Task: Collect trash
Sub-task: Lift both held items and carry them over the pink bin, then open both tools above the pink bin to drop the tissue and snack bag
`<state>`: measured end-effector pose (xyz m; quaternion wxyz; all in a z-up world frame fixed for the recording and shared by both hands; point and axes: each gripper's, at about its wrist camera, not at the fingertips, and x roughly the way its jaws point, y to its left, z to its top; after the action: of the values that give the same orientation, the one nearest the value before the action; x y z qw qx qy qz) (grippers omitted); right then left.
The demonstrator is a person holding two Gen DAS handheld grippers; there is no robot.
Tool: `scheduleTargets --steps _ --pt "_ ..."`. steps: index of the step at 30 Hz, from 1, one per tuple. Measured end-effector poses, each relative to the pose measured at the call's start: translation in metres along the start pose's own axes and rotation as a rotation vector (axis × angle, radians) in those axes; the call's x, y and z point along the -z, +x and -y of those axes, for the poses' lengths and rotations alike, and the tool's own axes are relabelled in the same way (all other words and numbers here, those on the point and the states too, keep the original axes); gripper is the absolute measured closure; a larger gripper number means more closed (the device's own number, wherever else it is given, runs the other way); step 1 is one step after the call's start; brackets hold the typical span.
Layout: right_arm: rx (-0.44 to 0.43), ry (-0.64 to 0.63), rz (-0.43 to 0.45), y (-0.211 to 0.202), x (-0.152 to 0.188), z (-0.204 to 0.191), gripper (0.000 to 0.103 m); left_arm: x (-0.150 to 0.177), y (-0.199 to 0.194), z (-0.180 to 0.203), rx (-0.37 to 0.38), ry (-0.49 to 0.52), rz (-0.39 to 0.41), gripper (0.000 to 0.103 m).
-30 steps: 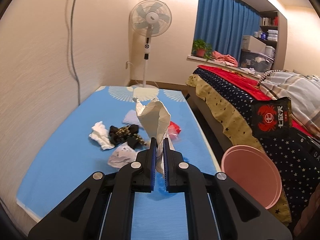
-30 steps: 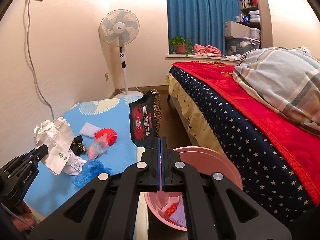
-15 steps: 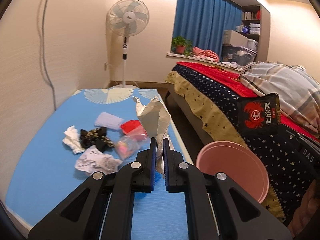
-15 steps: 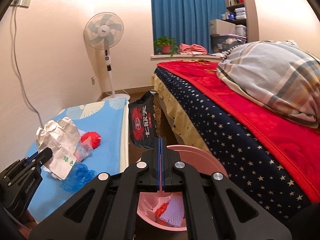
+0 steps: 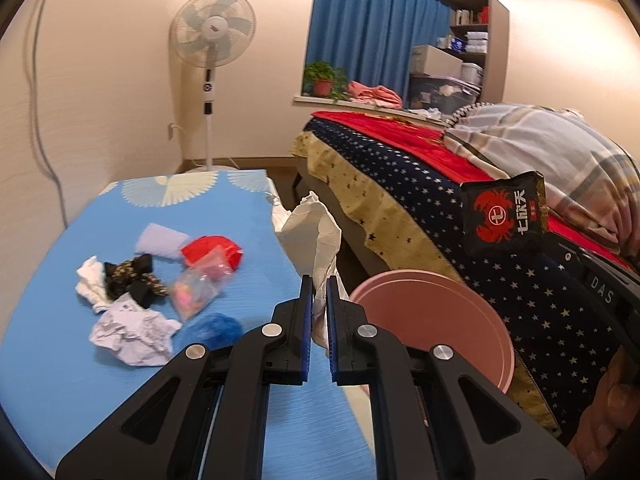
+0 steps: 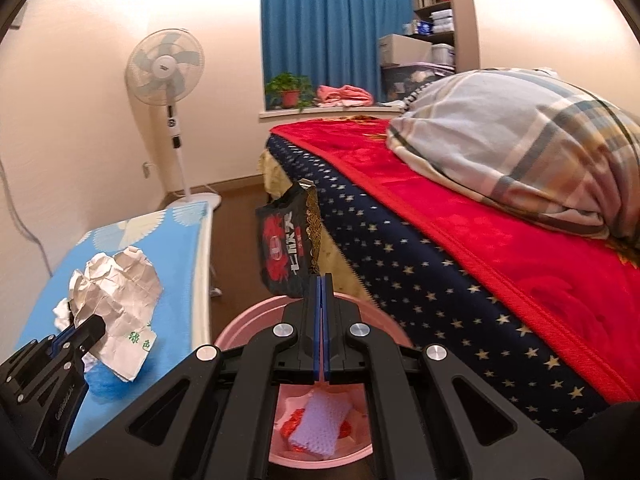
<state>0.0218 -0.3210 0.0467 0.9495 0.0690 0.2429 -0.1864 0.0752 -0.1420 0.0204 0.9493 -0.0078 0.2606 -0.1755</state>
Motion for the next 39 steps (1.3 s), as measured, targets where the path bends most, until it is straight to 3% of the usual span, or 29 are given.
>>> scheduleTargets --steps 14,28,30,31,32,33,35,39 --pt "0.095 0.026 -0.032 0.015 0.003 0.018 0.102 0.007 0.035 0.030 0.100 0.028 -0.073 0.096" --pt "0.120 0.039 -0.053 0.023 0.005 0.023 0.102 0.011 0.057 0.051 0.168 0.040 -0.111 0.096" --pt "0.145 0.040 -0.051 0.023 0.005 0.024 0.099 0.011 0.061 0.054 0.192 0.042 -0.121 0.096" --pt "0.157 0.039 -0.050 0.024 0.005 0.025 0.095 0.012 0.062 0.054 0.201 0.040 -0.129 0.090" --pt "0.165 0.038 -0.052 0.024 0.004 0.025 0.086 0.012 0.065 0.055 0.214 0.036 -0.144 0.076" --pt "0.165 0.038 -0.052 0.024 0.005 0.025 0.080 0.014 0.068 0.055 0.222 0.033 -0.158 0.070" --pt "0.173 0.033 -0.046 0.023 0.005 0.024 0.065 0.016 0.067 0.054 0.210 0.035 -0.156 0.068" --pt "0.165 0.047 -0.037 0.022 0.005 0.025 0.064 0.014 0.060 0.046 0.185 0.028 -0.136 0.068"
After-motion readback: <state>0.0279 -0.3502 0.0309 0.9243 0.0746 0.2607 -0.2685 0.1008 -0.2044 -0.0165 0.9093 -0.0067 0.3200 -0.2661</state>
